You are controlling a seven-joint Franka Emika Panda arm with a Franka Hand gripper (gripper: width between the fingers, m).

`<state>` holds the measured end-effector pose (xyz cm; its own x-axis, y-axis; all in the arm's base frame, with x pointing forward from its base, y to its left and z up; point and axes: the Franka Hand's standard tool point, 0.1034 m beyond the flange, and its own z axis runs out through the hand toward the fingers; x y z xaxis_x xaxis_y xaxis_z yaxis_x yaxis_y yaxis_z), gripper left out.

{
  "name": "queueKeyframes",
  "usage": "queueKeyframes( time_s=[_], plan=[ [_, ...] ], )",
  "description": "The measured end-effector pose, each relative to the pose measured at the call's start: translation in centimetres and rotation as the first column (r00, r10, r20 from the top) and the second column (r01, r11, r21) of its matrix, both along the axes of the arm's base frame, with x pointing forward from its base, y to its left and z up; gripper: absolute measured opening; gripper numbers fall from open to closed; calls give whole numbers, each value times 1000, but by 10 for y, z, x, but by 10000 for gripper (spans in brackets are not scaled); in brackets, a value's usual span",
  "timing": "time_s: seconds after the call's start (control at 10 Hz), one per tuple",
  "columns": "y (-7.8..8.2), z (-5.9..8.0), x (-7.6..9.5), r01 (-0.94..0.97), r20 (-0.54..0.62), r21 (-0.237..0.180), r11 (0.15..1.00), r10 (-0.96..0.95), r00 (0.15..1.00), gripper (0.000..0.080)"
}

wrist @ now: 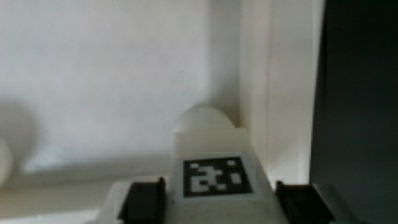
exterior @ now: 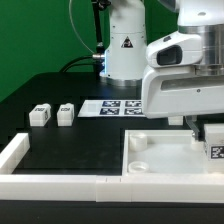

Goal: Assemble one leg

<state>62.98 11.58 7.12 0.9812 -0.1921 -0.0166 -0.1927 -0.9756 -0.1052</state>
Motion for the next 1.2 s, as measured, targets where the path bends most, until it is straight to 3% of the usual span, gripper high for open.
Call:
queueKeyframes(
  time_s=[0.2,0.4,0.6,0.9,1.1,1.2],
  plan=[
    [1,0,0,164,-19,3,987,-164,986,295],
    [5,1,2,543,-70,5,840,-541,838,295],
    [7,1,7,842,-155,-16,540,-833,531,294],
    [12,3,11,987,-197,-69,148,-972,132,294],
    [12,2,11,992,-200,-81,93,-977,75,294],
    [12,2,11,989,-199,-74,124,-974,107,340]
  ],
)
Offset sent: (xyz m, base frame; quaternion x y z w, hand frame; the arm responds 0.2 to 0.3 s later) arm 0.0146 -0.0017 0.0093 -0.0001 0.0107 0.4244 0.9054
